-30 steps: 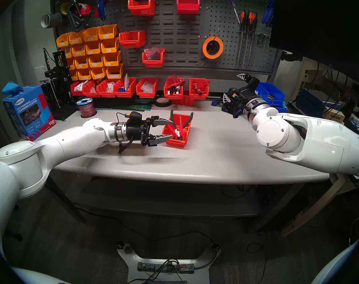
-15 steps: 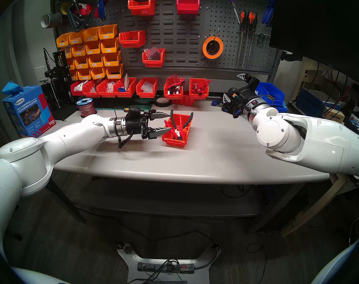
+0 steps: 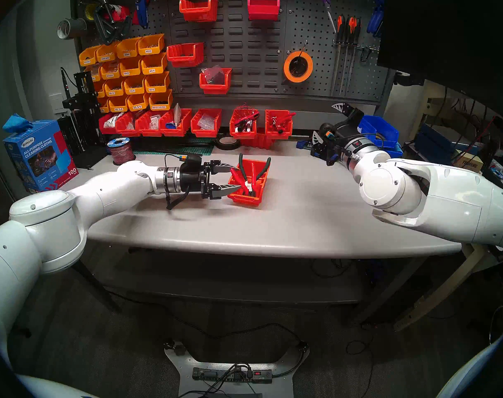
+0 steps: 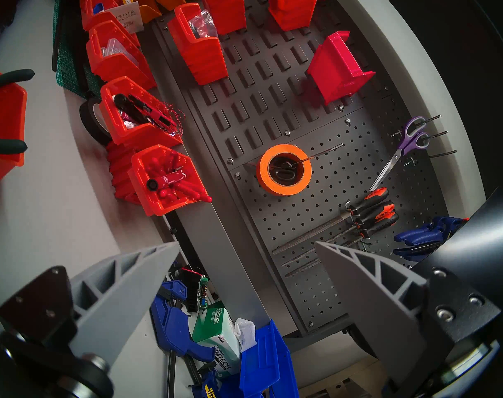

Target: Take out tools from the storage box

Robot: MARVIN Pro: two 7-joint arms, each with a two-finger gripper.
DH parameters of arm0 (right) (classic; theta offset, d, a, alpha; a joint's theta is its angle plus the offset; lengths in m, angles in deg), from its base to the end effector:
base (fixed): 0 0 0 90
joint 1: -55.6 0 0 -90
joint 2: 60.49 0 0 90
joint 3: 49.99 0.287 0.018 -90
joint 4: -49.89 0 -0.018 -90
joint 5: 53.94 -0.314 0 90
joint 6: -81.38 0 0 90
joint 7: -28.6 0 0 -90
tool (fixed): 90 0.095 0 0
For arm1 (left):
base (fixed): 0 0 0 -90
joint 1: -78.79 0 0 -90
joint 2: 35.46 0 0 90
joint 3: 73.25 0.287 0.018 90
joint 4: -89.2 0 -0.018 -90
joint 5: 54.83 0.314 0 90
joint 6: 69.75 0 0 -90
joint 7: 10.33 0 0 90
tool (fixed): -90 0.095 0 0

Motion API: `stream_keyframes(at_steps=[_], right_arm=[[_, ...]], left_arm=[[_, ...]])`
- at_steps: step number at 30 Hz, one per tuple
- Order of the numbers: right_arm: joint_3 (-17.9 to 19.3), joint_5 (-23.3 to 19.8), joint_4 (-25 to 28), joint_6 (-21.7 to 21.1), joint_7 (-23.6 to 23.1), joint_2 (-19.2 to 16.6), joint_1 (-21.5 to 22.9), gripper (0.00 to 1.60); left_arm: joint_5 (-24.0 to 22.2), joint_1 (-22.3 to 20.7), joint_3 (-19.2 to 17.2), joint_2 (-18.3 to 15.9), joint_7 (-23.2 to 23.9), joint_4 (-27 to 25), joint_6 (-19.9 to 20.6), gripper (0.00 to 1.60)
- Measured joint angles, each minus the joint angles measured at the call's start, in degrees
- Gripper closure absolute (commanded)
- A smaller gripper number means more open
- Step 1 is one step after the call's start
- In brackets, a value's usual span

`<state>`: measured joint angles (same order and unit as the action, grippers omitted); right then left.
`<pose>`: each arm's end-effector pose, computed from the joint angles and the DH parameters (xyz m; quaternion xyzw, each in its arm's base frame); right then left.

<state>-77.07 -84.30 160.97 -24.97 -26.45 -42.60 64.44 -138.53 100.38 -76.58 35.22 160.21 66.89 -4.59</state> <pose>0.4398 -0.0818 -0.0853 0.5488 0.4018 0.6454 0.3477 0.5615 -0.0148 -0.2130 0.5085 -0.5016 0.5375 0.4482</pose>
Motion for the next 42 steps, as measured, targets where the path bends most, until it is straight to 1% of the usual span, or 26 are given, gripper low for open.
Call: stream_keyframes(at_steps=[9,10,11,12,13,14,15,16,17,18,19,22,23,25,27,35,42], right_arm=[[0.0,0.0,0.0,0.0,0.0,0.0,0.0,0.0],[0.0,0.0,0.0,0.0,0.0,0.0,0.0,0.0],[0.0,0.0,0.0,0.0,0.0,0.0,0.0,0.0],[0.0,0.0,0.0,0.0,0.0,0.0,0.0,0.0],[0.0,0.0,0.0,0.0,0.0,0.0,0.0,0.0],[0.0,0.0,0.0,0.0,0.0,0.0,0.0,0.0],[0.0,0.0,0.0,0.0,0.0,0.0,0.0,0.0],[0.0,0.0,0.0,0.0,0.0,0.0,0.0,0.0],[0.0,0.0,0.0,0.0,0.0,0.0,0.0,0.0],[0.0,0.0,0.0,0.0,0.0,0.0,0.0,0.0],[0.0,0.0,0.0,0.0,0.0,0.0,0.0,0.0],[0.0,0.0,0.0,0.0,0.0,0.0,0.0,0.0],[0.0,0.0,0.0,0.0,0.0,0.0,0.0,0.0],[0.0,0.0,0.0,0.0,0.0,0.0,0.0,0.0],[0.0,0.0,0.0,0.0,0.0,0.0,0.0,0.0],[0.0,0.0,0.0,0.0,0.0,0.0,0.0,0.0],[0.0,0.0,0.0,0.0,0.0,0.0,0.0,0.0]], left_arm=[[0.0,-0.2,-0.1,1.3,-0.7,1.2,-0.9,0.0],[0.0,-0.2,-0.1,1.4,-0.8,1.2,-1.0,0.08],[0.0,-0.2,-0.1,1.4,-0.8,1.1,-1.0,0.31],[0.0,-0.3,-0.1,1.4,-0.8,1.0,-1.0,0.4],[0.0,-0.3,0.0,1.4,-0.8,0.7,-1.0,0.81],[0.0,-0.3,0.0,1.4,-0.8,0.5,-1.0,0.87],[0.0,-0.3,0.0,1.4,-0.8,0.2,-0.9,0.98],[0.0,-0.3,0.0,1.4,-0.7,-0.1,-0.8,1.04],[0.0,-0.4,0.0,1.4,-0.7,-0.3,-0.7,1.17],[0.0,-0.4,0.1,1.4,-0.6,-0.6,-0.5,1.25],[0.1,-0.4,0.2,1.3,-0.4,-0.9,-0.3,1.25],[0.1,-0.5,0.4,1.2,0.0,-1.8,0.1,1.12],[0.1,-0.5,0.5,1.1,0.2,-2.0,0.2,1.13],[0.1,-0.6,0.6,1.0,0.3,-2.3,0.4,1.31],[0.1,-0.7,0.8,0.8,0.5,-2.6,0.6,1.6],[-0.1,-0.8,1.0,0.2,0.8,-4.1,0.7,1.6],[-1.3,-0.9,-1.0,-0.3,-0.6,-6.2,-0.9,1.6]])
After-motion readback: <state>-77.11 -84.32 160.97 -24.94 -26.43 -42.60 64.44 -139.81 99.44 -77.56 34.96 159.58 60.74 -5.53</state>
